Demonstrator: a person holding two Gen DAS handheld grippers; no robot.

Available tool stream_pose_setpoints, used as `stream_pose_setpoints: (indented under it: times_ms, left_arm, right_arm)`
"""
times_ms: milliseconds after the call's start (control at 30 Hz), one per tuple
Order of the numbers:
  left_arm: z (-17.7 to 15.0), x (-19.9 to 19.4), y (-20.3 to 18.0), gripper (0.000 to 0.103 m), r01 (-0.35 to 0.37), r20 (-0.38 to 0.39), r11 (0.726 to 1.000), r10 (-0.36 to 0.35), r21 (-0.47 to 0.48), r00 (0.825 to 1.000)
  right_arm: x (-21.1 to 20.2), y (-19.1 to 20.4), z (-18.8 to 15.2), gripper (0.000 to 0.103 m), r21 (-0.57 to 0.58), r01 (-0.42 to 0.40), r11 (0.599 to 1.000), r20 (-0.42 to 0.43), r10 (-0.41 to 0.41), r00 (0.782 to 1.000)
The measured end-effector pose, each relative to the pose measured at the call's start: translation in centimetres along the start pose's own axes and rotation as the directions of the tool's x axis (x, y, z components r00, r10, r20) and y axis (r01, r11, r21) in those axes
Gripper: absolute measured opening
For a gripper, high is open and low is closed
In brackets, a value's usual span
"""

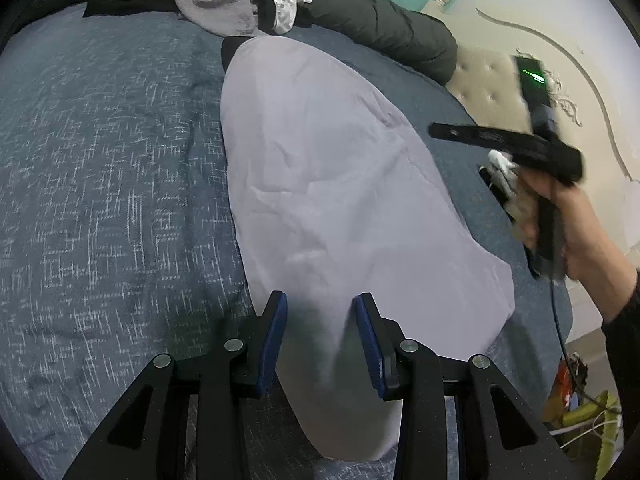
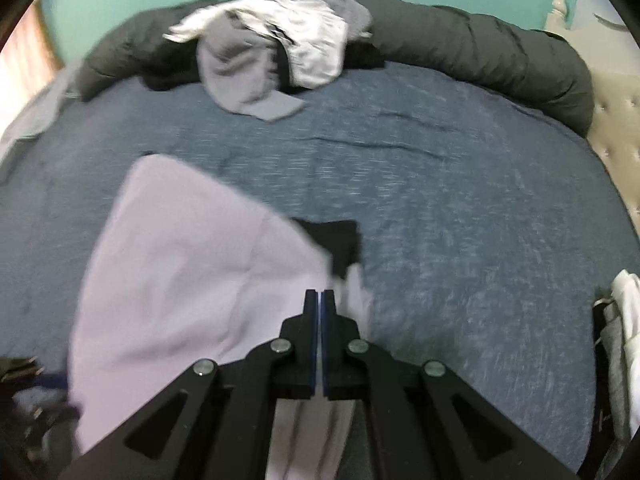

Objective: Fold clothes

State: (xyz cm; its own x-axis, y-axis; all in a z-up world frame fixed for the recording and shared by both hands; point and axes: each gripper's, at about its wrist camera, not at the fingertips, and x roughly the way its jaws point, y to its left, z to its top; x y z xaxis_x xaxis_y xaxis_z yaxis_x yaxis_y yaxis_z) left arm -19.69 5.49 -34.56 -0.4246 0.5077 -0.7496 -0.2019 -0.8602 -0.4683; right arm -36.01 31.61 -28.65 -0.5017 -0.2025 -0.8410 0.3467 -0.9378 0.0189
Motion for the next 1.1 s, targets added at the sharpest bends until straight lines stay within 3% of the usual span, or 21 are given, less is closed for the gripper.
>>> stream_pose_setpoints:
  times_ms: [167,267,400,533,633,733,833,967,1100]
  left_arm:
    - [-1.1,-1.3,-0.4,0.039,-0.002,0.005,1.000,0.002,-0.003,1.000]
    - [-1.2,-1.5,-0.8,0.039,-0.007,0.003,1.000,0.007,0.002,1.000]
    - [-1.2,-0.5,-1.9,0.039,-0.022,-0.012,1.000,0.022,0.006,1.000]
    - [-1.0,-0.5,-1.9,0.039,-0.040,-0.009,0.999,0.040,-0.003,0.999]
    - [-0.7,-0.5,-1.7,0.039,-0.062,-0.004,0.998,0.062,0.002,0.998]
    - [-0.3,0.0,-1.6,0.039,-0.073,-0.002,0.997,0.073,-0.011,0.997]
    - [-0.2,0.5,-1.6,0.039,-0.084,-0.005,0.996,0.084,-0.024,0.996]
    - [-0.3,0.4,-1.2,0.039,-0.082,0.000,0.995,0.082,-0.058,0.997]
    - [-0.6,-0.1,-0.8,0.040,-0.070,-0.012,0.993,0.070,-0.091,0.998]
  right_arm:
    - [-1.2,2.1,-3.2,0.000,-0.056,-0.136,0.989,-0.062,0.133,0.989]
    - [0.2,2.3,-4.8,0.000,-0.068,-0.114,0.991,-0.116,0.106,0.988]
    - [2.6,0.0,-6.5,0.000,0.018,-0.061,0.998,-0.155,0.063,0.986]
    - [0.7,-0.5,-6.5,0.000,0.050,-0.103,0.993,-0.064,0.106,0.992]
    - [-1.3,0.9,-6.0,0.000,-0.008,-0.157,0.988,-0.016,0.157,0.987]
    - [-1.2,2.7,-5.3,0.000,-0.055,-0.214,0.975,-0.045,0.212,0.976]
    - [0.6,3.5,-5.6,0.000,-0.095,-0.199,0.975,-0.107,0.189,0.976]
    - [1.7,2.5,-6.0,0.000,-0.072,-0.153,0.986,-0.131,0.143,0.981]
    - [0.1,-0.2,-7.0,0.000,0.014,-0.170,0.985,-0.122,0.170,0.978]
